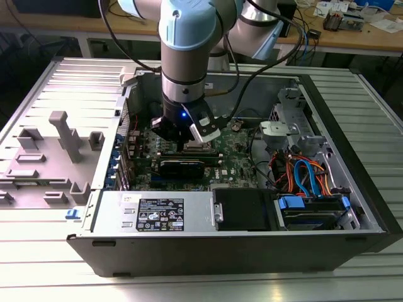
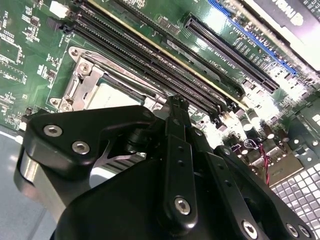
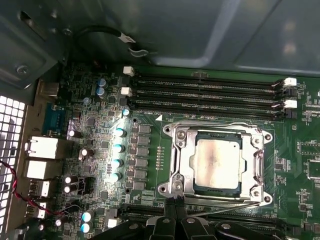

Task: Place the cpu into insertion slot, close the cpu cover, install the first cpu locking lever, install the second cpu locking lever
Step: 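Install the second cpu locking lever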

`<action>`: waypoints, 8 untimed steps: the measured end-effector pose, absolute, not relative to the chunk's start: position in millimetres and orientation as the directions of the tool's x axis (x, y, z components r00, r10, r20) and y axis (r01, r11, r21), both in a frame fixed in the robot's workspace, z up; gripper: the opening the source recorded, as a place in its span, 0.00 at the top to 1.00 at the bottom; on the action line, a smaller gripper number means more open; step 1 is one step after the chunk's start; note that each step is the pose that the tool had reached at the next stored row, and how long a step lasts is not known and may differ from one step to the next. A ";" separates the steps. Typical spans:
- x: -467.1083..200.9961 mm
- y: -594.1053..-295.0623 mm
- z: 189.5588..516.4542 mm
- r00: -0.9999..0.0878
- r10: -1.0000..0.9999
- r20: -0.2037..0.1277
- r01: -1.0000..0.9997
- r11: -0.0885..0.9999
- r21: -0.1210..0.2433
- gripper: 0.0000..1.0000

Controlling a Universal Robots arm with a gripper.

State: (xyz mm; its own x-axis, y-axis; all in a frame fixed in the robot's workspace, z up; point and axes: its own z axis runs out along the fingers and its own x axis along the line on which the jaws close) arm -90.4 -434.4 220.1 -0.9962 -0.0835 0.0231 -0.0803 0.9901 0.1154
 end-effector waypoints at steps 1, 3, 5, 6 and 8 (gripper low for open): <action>-90.6 -434.5 219.9 -0.996 -0.084 0.023 -0.081 0.990 0.116 0.89; -90.9 -434.6 219.3 -0.996 -0.085 0.023 -0.082 0.990 0.117 0.89; -91.5 -434.8 218.4 -0.996 -0.087 0.023 -0.083 0.989 0.119 0.89; -91.9 -435.0 217.7 -0.996 -0.088 0.023 -0.084 0.989 0.120 0.89; -92.2 -435.1 216.8 -0.996 -0.089 0.023 -0.086 0.989 0.121 0.89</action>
State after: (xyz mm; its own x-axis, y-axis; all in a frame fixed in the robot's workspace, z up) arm -92.2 -435.1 216.8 -0.9958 -0.0889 0.0228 -0.0855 0.9890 0.1209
